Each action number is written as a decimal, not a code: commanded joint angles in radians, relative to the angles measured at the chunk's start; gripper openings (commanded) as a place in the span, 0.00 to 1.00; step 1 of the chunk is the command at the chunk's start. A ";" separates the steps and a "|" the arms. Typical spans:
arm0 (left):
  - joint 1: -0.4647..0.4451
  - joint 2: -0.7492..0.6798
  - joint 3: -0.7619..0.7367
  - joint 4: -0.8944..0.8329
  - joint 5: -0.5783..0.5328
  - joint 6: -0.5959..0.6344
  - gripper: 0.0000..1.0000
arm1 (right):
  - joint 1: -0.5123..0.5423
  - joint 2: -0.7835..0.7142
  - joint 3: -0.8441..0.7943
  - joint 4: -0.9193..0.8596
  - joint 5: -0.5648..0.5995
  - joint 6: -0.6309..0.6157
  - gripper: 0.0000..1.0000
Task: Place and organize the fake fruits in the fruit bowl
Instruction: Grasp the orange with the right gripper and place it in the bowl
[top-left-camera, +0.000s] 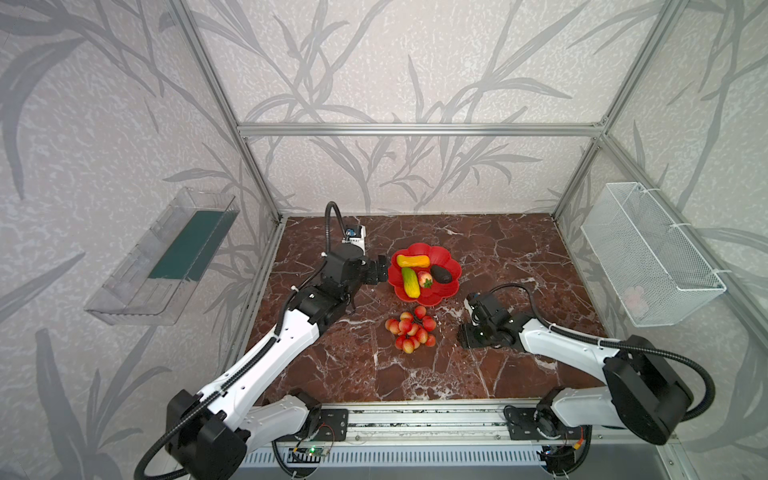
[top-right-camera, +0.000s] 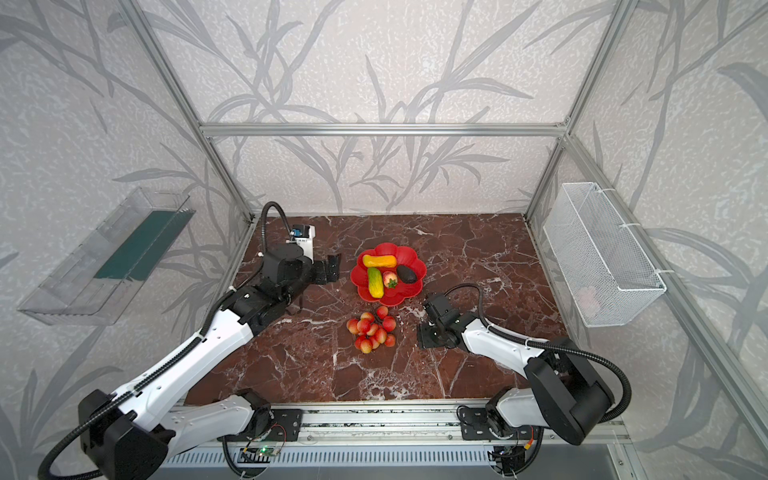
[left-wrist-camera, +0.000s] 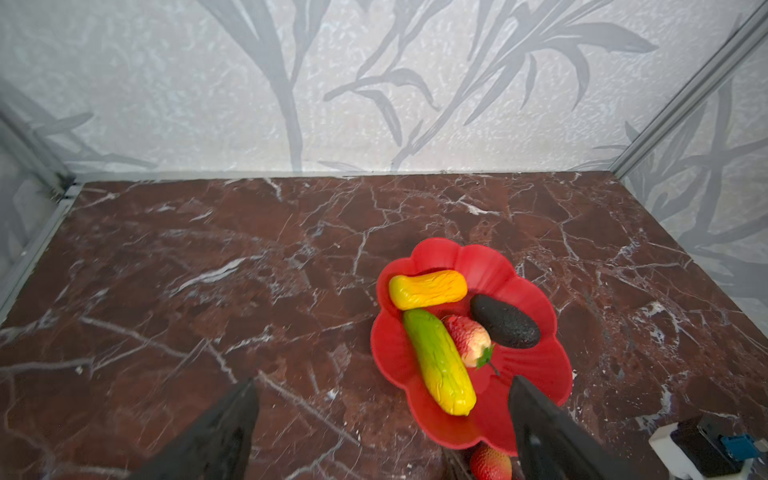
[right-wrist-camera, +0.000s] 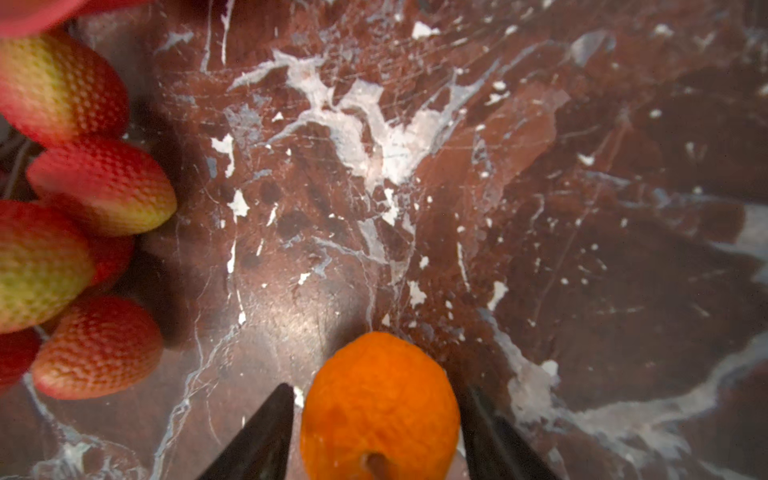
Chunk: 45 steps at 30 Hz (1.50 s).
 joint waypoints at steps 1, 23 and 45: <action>0.008 -0.114 -0.065 -0.037 -0.059 -0.080 0.95 | 0.010 0.003 0.023 0.034 0.018 0.012 0.51; 0.014 -0.581 -0.319 -0.281 -0.006 -0.243 0.98 | 0.011 0.263 0.545 -0.080 0.066 -0.231 0.39; -0.083 -0.244 -0.391 0.020 0.472 -0.340 0.80 | 0.011 0.084 0.427 -0.070 -0.022 -0.135 0.80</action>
